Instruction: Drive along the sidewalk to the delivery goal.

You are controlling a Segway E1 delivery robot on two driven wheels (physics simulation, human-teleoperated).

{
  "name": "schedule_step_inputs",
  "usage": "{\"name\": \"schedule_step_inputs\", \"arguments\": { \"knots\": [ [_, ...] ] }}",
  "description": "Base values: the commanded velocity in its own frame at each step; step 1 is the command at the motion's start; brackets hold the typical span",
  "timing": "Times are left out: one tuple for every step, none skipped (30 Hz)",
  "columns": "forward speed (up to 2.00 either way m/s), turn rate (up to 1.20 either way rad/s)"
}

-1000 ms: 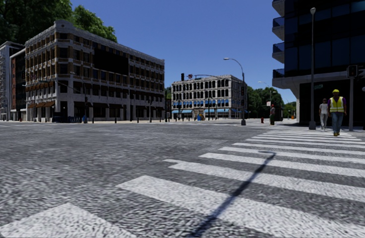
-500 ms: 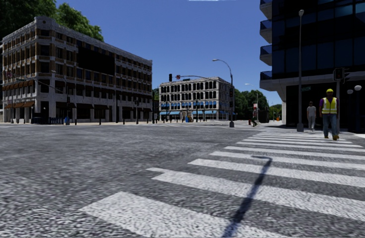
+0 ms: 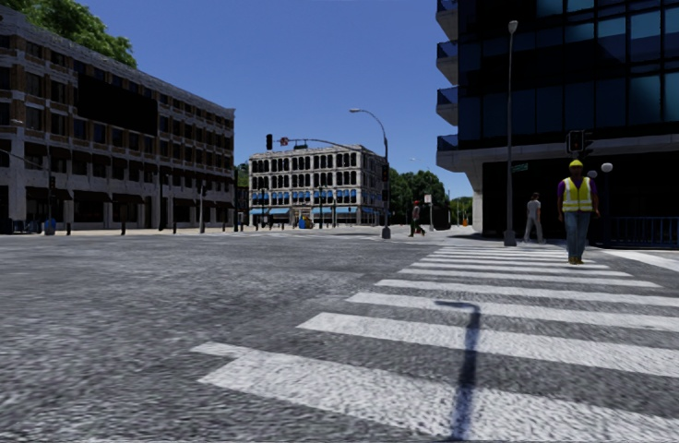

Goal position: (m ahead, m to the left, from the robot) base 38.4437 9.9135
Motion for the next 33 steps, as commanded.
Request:
{"name": "schedule_step_inputs", "arguments": {
  "knots": [
    [2.0,-0.42],
    [2.0,-0.42],
    [2.0,-0.42],
    [2.0,-0.42],
    [2.0,-0.42],
    [2.0,-0.42],
    [2.0,-0.42],
    [2.0,-0.42],
    [2.0,-0.43],
    [2.0,-0.43],
    [2.0,-0.46],
    [2.0,-0.5],
    [2.0,-0.51],
    [2.0,-0.51],
    [2.0,-0.51],
    [2.0,-0.52],
    [2.0,-0.52],
    [2.0,-0.53],
    [2.0,-0.53],
    [2.0,-0.54],
    [2.0,-0.54],
    [2.0,-0.54],
    [2.0,-0.54],
    [2.0,-0.57],
    [2.0,-0.58],
    [2.0,-0.58],
    [2.0,-0.58],
    [2.0,-0.58],
    [2.0,-0.58],
    [2.0,-0.58],
    [2.0,-0.58],
    [2.0,-0.58],
    [2.0,-0.58]
  ]
}}
